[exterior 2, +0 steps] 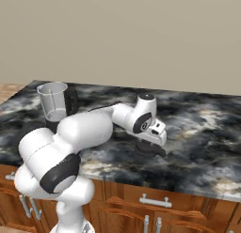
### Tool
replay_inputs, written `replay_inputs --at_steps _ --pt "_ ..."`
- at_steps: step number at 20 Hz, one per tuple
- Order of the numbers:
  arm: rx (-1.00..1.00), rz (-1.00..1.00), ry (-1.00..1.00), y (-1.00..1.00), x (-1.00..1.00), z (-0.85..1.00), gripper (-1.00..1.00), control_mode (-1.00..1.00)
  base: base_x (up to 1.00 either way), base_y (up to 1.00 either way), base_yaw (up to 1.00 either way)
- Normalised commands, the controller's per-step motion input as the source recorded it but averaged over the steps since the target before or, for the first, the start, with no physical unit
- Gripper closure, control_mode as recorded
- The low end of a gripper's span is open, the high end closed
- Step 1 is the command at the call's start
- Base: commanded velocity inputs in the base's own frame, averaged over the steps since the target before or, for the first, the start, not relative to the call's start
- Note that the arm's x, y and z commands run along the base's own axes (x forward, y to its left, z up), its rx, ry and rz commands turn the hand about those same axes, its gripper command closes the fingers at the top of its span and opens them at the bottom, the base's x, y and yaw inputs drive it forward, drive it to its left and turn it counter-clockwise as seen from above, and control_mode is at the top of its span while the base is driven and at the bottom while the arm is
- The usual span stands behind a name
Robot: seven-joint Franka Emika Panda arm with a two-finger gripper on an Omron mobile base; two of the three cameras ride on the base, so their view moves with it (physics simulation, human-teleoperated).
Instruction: Open the blender lid, put the pear in the blender, close the lid, and start the blender.
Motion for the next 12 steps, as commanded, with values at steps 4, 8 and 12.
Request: replay_inputs --at_steps 4,8,12 --pt "0.00 0.00 0.03 -0.08 0.03 -0.53 1.00 -1.00 0.00 0.00 0.00" --pt "0.00 0.00 0.00 -0.02 0.02 -0.44 1.00 -1.00 0.00 0.00 0.00" --pt "0.00 0.00 0.01 0.00 0.17 -0.48 1.00 -1.00 0.00 0.00 0.00"
